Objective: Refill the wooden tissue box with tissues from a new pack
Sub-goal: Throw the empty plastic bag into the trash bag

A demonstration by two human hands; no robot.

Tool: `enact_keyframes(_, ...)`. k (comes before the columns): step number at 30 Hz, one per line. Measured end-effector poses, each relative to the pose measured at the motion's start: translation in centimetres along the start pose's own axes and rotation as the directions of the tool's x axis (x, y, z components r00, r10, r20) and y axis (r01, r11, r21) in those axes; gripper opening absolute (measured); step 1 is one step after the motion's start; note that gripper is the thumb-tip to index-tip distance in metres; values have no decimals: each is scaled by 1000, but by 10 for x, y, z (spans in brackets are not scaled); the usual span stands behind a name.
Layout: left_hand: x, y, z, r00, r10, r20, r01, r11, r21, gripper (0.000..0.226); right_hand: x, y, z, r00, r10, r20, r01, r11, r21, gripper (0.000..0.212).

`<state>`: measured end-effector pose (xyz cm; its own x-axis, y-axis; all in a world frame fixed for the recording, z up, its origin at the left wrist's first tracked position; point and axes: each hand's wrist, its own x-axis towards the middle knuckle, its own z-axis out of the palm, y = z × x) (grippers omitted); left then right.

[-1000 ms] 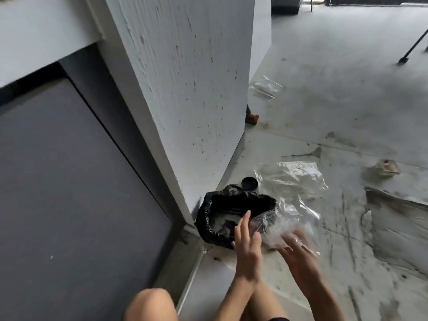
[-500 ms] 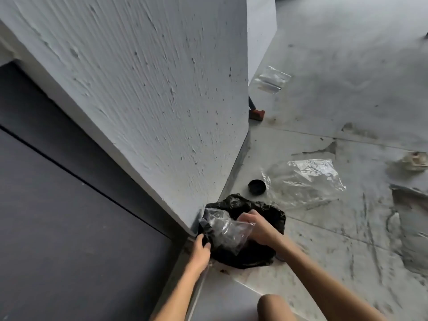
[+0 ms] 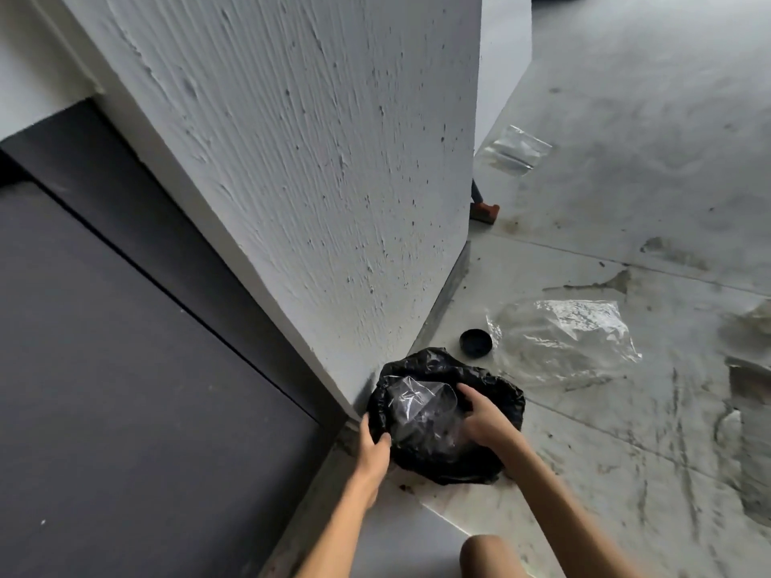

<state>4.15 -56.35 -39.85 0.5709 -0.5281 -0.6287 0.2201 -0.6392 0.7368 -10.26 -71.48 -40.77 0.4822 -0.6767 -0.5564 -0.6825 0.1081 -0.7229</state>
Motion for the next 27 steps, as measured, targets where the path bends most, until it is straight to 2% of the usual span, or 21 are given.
enact_keyframes(3,-9,-1,8,1000,31,3,-31,999,34,67,-32,-11,-8,995,6,-98,-3,1000,31,79)
enact_keyframes(7,-26,0,10,998,65,-13,-62,988,142,71,-63,-18,-12,967,-70,-246,48,995,-92,69)
enact_keyframes(9,-44,10,2,997,83,1,-81,978,191,69,-78,-23,-15,953,-82,-292,46,991,-129,66)
enact_keyframes(13,-75,25,-19,991,134,26,-136,942,307,60,-104,-27,-14,912,-135,-386,76,983,-166,46)
enact_keyframes(15,-87,25,-29,987,149,63,-162,906,392,57,-108,-19,-3,936,-157,-315,63,955,-288,43)
enact_keyframes(17,-99,23,-39,983,161,85,-182,867,464,55,-105,-7,12,975,-150,-165,68,906,-419,42)
enact_keyframes(20,-106,25,-47,982,142,121,-186,807,561,56,-87,12,27,992,-122,-39,74,795,-602,33)
enact_keyframes(23,-102,29,-54,980,96,175,-188,738,648,55,-78,21,38,996,-74,-55,16,732,-682,37)
enact_keyframes(27,-105,42,-47,974,131,183,-223,672,706,37,-94,7,30,982,-135,-136,4,724,-690,56)
